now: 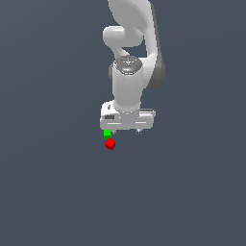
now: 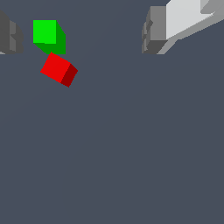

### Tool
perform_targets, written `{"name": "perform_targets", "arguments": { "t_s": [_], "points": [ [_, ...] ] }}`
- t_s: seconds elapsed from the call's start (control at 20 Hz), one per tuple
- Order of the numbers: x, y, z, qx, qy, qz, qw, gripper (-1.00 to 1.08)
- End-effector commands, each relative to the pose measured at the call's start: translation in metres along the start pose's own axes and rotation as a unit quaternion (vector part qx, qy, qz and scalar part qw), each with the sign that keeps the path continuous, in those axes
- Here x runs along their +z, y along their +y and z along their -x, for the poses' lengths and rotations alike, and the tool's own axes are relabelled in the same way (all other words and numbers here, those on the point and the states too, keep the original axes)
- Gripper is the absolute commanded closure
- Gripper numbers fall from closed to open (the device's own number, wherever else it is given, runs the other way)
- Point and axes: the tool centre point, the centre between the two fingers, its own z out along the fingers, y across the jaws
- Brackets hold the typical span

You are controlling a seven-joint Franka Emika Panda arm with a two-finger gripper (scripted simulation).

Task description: Stack the red cube on top of the green cube.

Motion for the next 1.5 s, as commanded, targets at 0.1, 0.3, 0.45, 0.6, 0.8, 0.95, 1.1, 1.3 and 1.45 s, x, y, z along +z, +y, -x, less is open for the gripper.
{"name": "perform_targets", "arguments": {
  "t_s": [0.1, 0.3, 0.45, 0.6, 0.8, 0.95, 1.1, 1.3, 1.45],
  "points": [
    [0.001, 0.001, 0.000, 0.002, 0.000, 0.000, 1.0000, -0.92],
    [0.007, 0.006, 0.001, 0.018, -0.001, 0.001, 0.9998, -0.92],
    [0.016, 0.014, 0.002, 0.041, -0.002, 0.001, 0.9992, -0.92],
    [0.029, 0.025, 0.004, 0.073, -0.004, 0.002, 0.9973, -0.92],
    [0.052, 0.044, 0.010, 0.131, -0.007, 0.004, 0.9913, -0.92],
    [0.069, 0.057, 0.016, 0.173, -0.009, 0.005, 0.9848, -0.92],
    [0.083, 0.068, 0.022, 0.207, -0.011, 0.005, 0.9783, -0.92],
    [0.095, 0.076, 0.028, 0.237, -0.013, 0.005, 0.9715, -0.92],
    [0.099, 0.079, 0.031, 0.248, -0.013, 0.005, 0.9688, -0.92]
  ]
}}
